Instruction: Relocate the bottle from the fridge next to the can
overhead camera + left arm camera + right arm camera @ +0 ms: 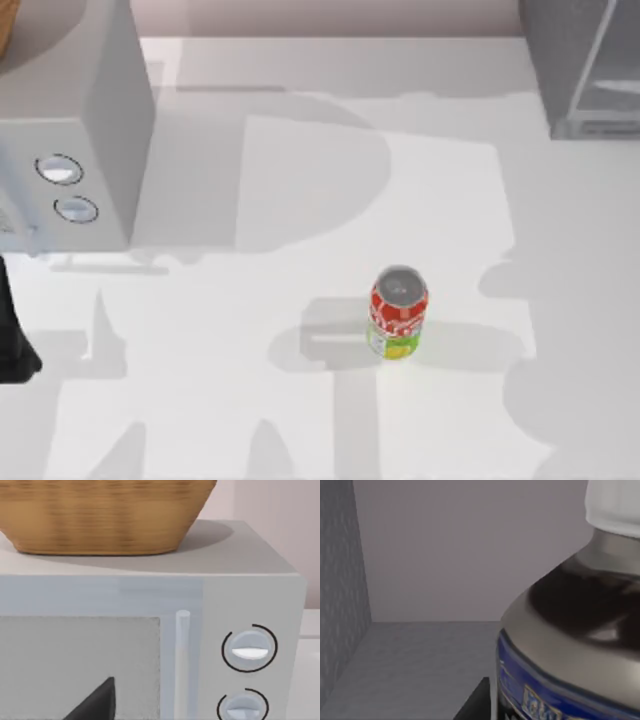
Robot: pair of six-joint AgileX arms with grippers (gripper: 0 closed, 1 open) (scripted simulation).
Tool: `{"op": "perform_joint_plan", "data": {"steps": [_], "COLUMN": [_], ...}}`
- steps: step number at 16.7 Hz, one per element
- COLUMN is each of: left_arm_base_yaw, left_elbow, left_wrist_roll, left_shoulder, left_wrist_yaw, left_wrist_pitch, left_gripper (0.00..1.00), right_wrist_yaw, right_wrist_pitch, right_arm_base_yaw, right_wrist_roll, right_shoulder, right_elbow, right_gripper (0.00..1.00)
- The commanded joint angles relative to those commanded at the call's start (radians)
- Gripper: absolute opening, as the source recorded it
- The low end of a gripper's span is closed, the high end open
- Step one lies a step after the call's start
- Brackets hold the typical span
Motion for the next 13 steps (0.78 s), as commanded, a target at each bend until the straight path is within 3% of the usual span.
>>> {"op": "perform_joint_plan", "data": {"steps": [8, 13], "left_arm_base_yaw": [0.0, 0.0], "left_elbow": [0.0, 0.0], "left_wrist_roll": [0.0, 0.0], "left_shoulder": [0.0, 0.0], "left_wrist_yaw": [0.0, 0.0], "left_wrist_pitch": [0.0, 0.0], "left_gripper": [1.0, 1.0], "right_wrist_yaw": [0.033, 0.289], "right_wrist_pitch": [0.036, 0.206], "right_arm_base_yaw": [0.037, 0.298], "right_wrist_roll": [0.002, 0.003], "right_shoulder": [0.001, 0.03], "right_elbow": [-0.026, -0.157], "right_gripper": [0.0, 0.0]}}
